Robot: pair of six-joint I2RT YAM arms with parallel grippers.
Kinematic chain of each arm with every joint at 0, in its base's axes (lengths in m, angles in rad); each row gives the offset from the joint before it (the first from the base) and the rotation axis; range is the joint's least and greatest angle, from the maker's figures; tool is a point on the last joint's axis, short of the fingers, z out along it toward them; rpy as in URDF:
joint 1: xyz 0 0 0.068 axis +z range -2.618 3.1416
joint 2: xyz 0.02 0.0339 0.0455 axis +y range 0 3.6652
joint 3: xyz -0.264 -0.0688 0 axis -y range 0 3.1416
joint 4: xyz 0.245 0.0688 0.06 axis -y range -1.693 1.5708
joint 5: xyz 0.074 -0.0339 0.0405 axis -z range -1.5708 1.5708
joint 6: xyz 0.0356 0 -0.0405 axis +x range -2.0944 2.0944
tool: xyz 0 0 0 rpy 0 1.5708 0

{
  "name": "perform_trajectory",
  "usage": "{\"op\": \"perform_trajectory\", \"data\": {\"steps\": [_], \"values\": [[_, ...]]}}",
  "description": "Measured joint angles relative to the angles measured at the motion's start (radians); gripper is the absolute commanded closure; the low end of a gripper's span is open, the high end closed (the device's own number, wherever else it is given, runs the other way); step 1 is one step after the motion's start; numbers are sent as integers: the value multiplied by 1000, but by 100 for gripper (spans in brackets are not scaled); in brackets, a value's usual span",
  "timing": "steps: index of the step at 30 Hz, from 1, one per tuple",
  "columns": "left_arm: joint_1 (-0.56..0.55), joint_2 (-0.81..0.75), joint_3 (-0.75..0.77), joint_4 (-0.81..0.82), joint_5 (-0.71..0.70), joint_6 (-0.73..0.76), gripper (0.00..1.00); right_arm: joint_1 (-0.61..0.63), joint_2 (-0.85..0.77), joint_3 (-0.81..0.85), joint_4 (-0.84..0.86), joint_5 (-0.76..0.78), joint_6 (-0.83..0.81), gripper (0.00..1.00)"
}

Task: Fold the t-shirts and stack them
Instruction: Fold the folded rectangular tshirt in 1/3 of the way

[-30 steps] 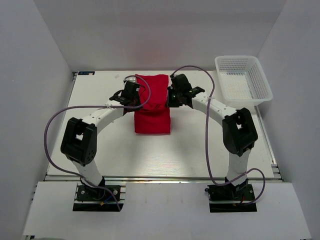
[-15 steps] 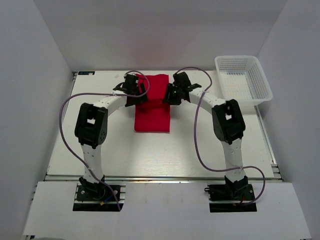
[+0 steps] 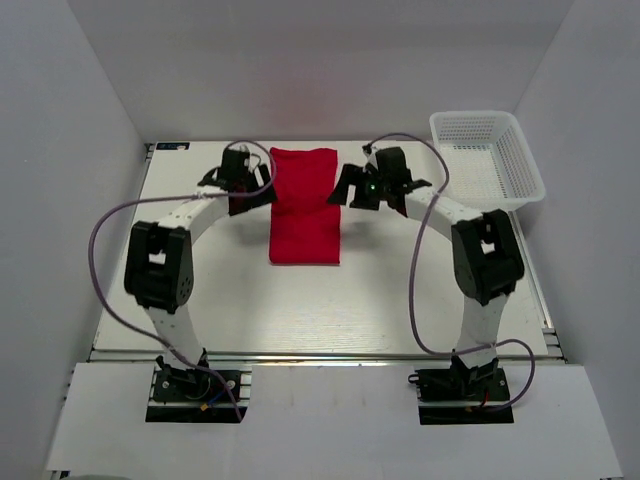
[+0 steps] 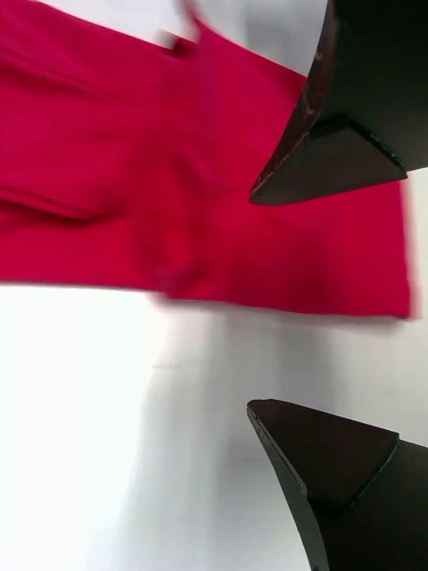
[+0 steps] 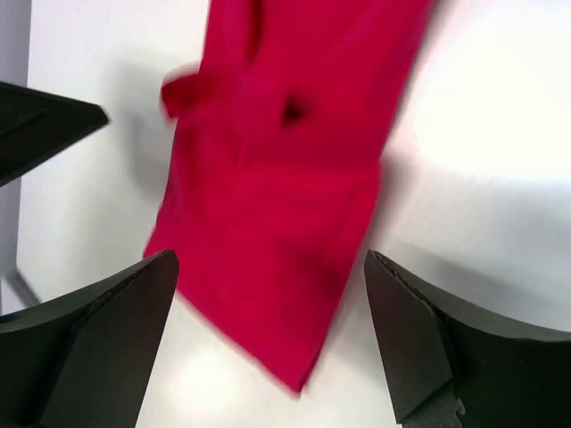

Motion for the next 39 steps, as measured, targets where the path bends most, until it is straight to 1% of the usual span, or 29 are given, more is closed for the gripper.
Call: {"op": "perform_trajectory", "data": {"steps": [2,3,7,10,15,18,20,22,24,27,32,34,39], "values": [[-13,-96,-134,-10,21,4,0,16,-75,-96,15,-38,-29,10],[-17,-149,-211,14,37,6,0,27,-101,-126,25,-61,-44,10],[-30,-376,-510,52,104,2,0,83,-118,-138,58,-153,-119,10],[-30,-557,-689,66,146,-5,0,134,-68,-85,59,-217,-153,10],[-29,-813,-859,51,191,-22,0,195,109,85,60,-275,-174,10],[-29,-938,-926,21,211,-33,0,204,208,180,56,-277,-175,10],[-29,-1012,-956,-8,220,-45,0,203,283,281,47,-273,-168,10],[-29,-1052,-964,-23,224,-51,0,200,352,374,47,-265,-156,10],[-29,-1081,-966,-24,227,-57,0,198,394,430,51,-249,-144,10],[-29,-1094,-965,-28,225,-61,0,192,441,483,60,-205,-121,10],[-29,-1091,-963,-55,220,-65,0,179,484,496,66,-133,-93,10],[-29,-1091,-962,-65,219,-65,0,172,498,497,74,-127,-76,10],[-29,-1092,-959,-83,208,-66,0,151,543,568,89,-148,-47,10]]}}
